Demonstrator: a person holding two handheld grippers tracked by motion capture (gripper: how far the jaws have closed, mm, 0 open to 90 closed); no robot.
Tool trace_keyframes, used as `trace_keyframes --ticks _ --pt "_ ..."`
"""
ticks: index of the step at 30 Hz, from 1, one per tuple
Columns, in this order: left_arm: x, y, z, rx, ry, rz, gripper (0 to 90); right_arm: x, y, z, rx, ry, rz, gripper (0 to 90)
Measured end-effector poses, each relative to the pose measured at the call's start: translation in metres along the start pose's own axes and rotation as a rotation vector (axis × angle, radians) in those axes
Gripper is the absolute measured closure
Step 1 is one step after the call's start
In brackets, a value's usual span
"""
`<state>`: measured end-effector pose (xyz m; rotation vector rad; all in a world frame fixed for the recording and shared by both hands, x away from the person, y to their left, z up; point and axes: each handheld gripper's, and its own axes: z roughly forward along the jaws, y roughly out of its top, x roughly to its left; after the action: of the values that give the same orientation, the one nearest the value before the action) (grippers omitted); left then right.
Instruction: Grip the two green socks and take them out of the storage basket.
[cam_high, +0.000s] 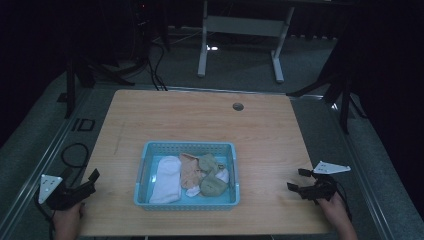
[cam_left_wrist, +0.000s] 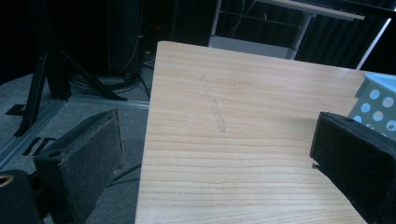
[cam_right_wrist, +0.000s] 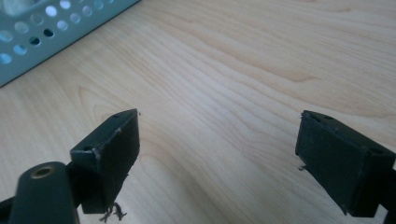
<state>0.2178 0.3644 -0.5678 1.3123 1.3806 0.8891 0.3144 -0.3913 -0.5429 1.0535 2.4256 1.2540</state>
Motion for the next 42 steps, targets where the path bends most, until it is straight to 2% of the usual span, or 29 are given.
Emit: trace_keyframes --ticks 2,6,8,12,14,15,17,18,20,33,42 --pt "0.000 0.000 0.000 -0.002 -0.002 -0.002 2.5 0.000 0.002 -0.001 0.018 0.029 0.000 12.8" --pt "0.000 0.000 0.000 -0.002 -0.003 -0.002 2.4 0.003 0.007 -0.004 0.039 0.055 -0.005 12.5" --pt "0.000 0.000 0.000 -0.002 -0.003 -0.002 2.5 0.005 0.010 -0.005 0.070 0.059 -0.019 12.5" --pt "0.000 0.000 0.000 -0.002 -0.004 -0.003 2.5 0.011 0.013 -0.003 0.150 0.043 -0.077 12.6" --pt "0.000 0.000 0.000 -0.002 -0.003 -0.003 2.5 0.017 0.014 -0.002 0.183 0.024 -0.153 12.4" --pt "0.000 0.000 0.000 -0.002 -0.003 -0.003 2.5 0.019 0.015 -0.002 0.201 0.027 -0.170 12.4" --pt "0.000 0.000 0.000 -0.002 -0.003 -0.004 2.5 0.021 0.016 -0.001 0.209 0.031 -0.176 12.5" --pt "0.000 0.000 0.000 -0.001 -0.003 -0.004 2.5 0.024 0.018 0.000 0.221 0.045 -0.185 12.5" --pt "0.000 0.000 0.000 -0.002 -0.003 -0.004 2.5 0.027 0.020 0.001 0.235 0.043 -0.211 12.5" --pt "0.001 0.000 0.000 -0.001 -0.004 -0.004 2.5 0.039 0.034 0.010 0.326 0.111 -0.261 13.3" --pt "0.000 0.000 0.000 -0.003 -0.004 -0.005 2.4 0.045 0.051 0.011 0.333 0.135 -0.272 12.5"
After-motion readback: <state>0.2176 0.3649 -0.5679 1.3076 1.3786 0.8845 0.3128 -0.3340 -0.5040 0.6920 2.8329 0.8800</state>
